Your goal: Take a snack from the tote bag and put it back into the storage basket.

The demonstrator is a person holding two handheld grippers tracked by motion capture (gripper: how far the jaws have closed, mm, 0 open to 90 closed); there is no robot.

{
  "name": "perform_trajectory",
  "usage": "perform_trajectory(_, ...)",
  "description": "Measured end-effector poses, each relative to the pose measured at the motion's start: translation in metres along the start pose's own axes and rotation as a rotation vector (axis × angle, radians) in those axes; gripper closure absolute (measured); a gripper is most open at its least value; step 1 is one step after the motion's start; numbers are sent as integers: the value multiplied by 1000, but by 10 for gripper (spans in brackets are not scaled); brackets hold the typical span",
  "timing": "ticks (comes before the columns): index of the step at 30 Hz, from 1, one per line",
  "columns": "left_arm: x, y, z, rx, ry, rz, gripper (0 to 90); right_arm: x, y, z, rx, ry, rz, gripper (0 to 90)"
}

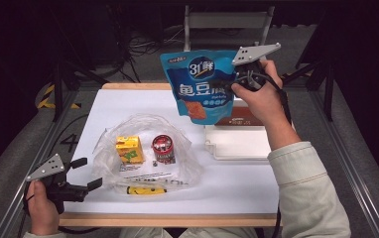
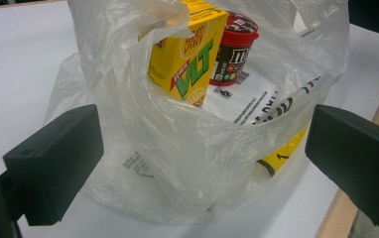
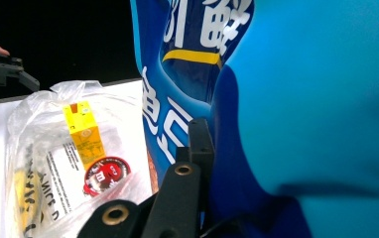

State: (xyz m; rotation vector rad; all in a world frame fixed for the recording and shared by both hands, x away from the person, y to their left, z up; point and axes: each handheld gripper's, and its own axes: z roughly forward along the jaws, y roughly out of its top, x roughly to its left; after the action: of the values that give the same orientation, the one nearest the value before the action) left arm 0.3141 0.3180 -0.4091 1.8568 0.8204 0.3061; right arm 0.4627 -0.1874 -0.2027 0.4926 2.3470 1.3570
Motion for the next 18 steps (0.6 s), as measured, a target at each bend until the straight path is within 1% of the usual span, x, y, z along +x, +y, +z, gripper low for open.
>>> perform_trajectory(18, -1, 0, 1, 4, 1, -7, 22, -21, -19, -31, 12, -70, 32, 898)
